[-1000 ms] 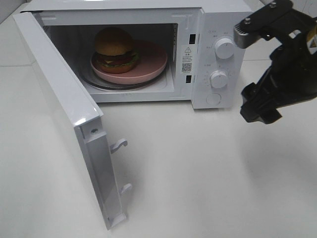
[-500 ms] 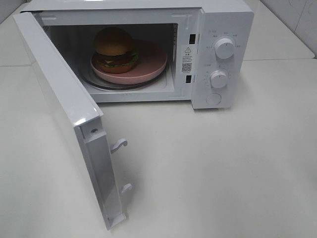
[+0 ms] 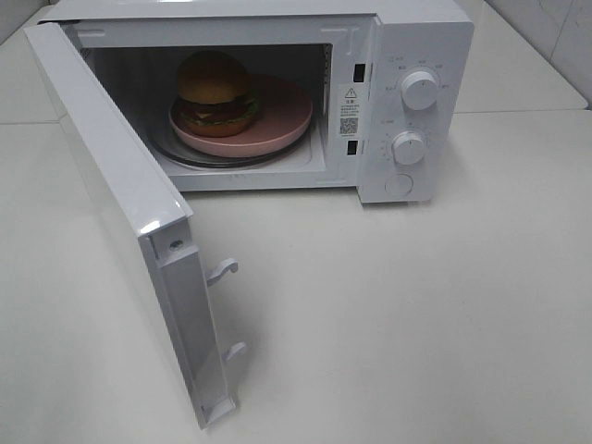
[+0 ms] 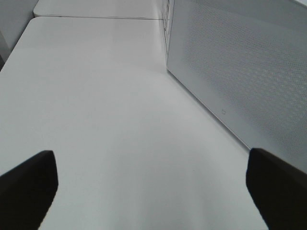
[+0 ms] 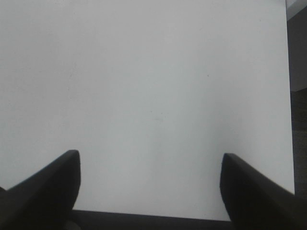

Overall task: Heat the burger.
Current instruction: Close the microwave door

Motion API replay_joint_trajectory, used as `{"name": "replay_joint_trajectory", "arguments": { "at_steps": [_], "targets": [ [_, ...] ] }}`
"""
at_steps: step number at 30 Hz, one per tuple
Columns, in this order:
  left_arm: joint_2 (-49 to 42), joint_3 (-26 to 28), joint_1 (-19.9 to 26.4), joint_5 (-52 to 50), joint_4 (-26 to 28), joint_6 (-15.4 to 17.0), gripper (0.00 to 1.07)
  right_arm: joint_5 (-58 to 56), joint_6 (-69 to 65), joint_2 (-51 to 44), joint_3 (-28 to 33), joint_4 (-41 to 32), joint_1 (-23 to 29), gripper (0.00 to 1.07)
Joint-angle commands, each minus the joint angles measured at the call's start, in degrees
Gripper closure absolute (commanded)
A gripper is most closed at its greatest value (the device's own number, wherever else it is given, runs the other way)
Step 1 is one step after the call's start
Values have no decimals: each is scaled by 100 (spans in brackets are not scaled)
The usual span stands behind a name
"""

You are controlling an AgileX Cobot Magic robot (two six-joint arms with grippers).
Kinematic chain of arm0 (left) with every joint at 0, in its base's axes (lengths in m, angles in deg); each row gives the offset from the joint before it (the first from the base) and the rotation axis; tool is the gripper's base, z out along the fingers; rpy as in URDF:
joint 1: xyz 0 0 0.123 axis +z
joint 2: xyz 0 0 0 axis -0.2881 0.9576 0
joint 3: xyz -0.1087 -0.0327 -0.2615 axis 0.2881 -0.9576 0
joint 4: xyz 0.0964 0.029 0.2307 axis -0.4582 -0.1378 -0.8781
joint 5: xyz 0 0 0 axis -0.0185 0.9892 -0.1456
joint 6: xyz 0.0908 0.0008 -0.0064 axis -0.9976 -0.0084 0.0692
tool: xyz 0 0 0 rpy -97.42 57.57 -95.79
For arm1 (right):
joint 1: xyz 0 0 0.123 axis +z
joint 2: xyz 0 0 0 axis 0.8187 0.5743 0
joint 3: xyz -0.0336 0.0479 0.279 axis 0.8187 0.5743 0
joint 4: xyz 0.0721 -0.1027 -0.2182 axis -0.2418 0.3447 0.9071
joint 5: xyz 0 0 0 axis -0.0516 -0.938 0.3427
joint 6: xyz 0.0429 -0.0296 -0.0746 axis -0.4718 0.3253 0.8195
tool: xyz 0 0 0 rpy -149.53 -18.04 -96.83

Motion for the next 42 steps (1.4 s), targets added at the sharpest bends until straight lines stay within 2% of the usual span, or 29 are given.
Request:
{"name": "replay_joint_trajectory", "arguments": {
  "at_steps": [1, 19, 24, 32, 42],
  "targets": [
    [-23, 0, 23, -86, 46, 23, 7, -69, -74, -338, 178, 40, -46, 31],
    [-23, 0, 23, -86, 46, 23, 7, 716, -86, -2607, 1106, -92, -52, 31],
    [-23, 0, 23, -86, 46, 23, 7, 1077, -115, -3541, 1421, -327, -361, 31],
    [-23, 0, 23, -86, 46, 23, 7, 882, -109, -4034, 1450, -338, -733, 31],
    [-34, 0, 23, -86, 46, 29, 7, 573, -103, -4337, 1587, -413, -796, 32]
  ]
}}
